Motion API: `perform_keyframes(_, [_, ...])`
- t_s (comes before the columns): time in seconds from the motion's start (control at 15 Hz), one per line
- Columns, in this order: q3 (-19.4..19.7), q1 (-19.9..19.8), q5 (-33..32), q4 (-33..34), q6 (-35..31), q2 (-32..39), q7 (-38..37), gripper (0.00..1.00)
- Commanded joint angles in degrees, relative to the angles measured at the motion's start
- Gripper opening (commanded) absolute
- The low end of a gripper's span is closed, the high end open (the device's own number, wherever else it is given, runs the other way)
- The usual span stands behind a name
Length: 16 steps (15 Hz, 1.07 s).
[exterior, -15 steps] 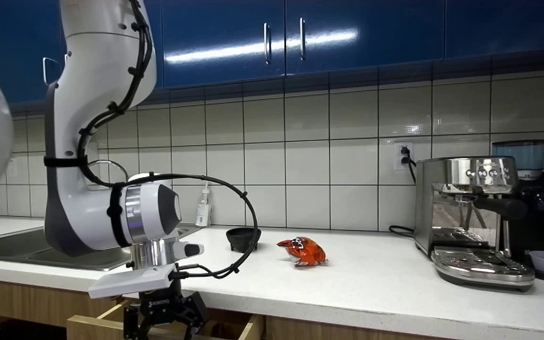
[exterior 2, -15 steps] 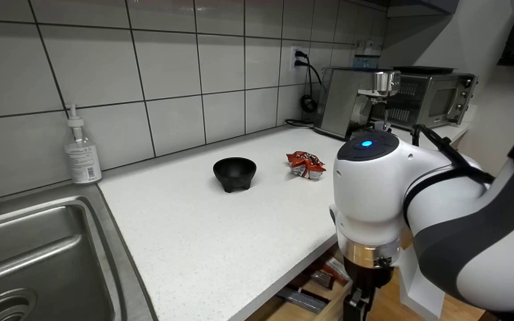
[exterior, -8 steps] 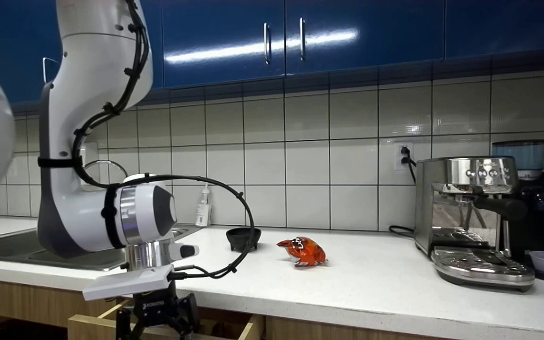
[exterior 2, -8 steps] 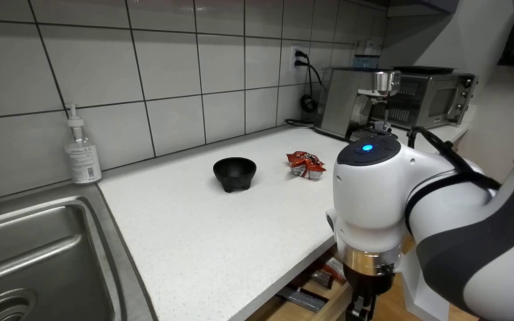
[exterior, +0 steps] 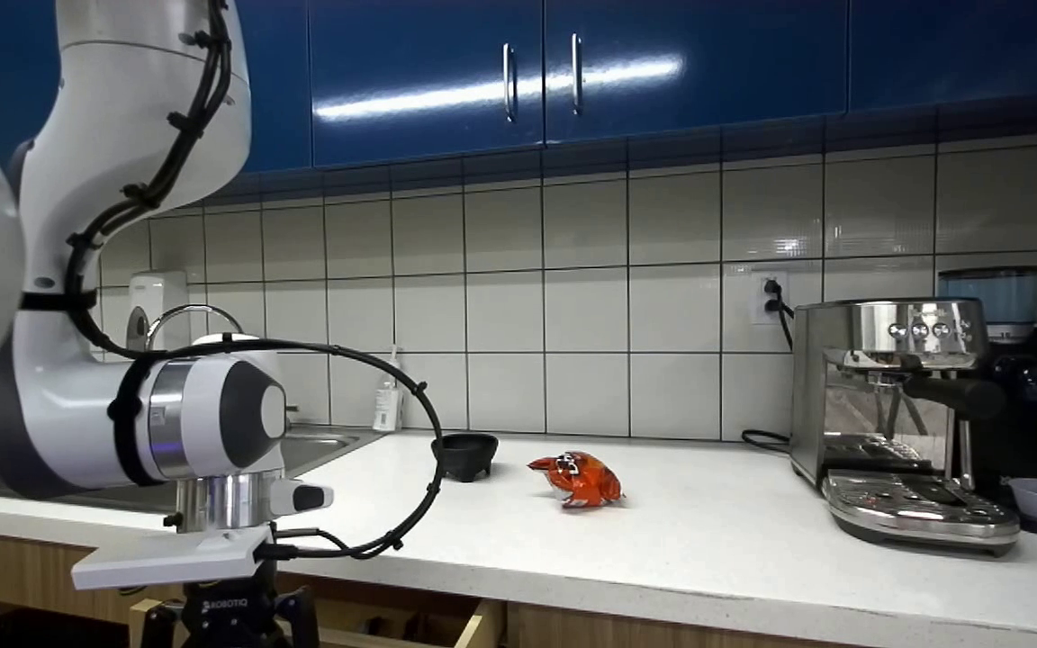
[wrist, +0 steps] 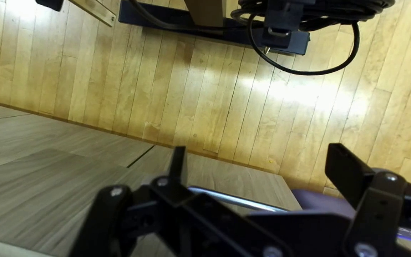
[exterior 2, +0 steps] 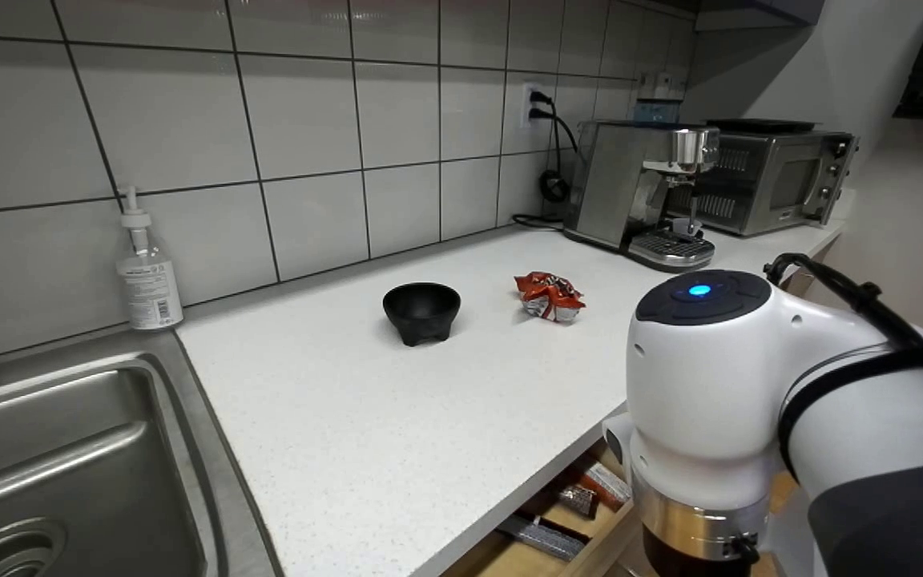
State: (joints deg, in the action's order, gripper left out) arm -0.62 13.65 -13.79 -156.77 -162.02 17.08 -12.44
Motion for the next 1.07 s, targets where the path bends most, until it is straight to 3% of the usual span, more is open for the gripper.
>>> perform_keyframes(0.0, [2.7, 1.6, -1.6, -1.4, -2.6, -2.0, -1.7, 1.00])
perform_keyframes(0.2, [8.2, 5.9, -6.2, 0.1, -3.9, -0.6, -6.1, 1.00])
perform_keyframes(0.4, [15.7, 12.6, -13.4, 2.6, -3.6, 1.1, -15.7, 1.00])
perform_keyframes(0.53, [18.6, 15.6, -15.6, 4.1, -3.3, 2.3, -20.5, 1.00])
perform_keyframes(1.0, [21.6, 20.1, -14.6, 7.5, -2.9, 6.9, -27.4, 1.00])
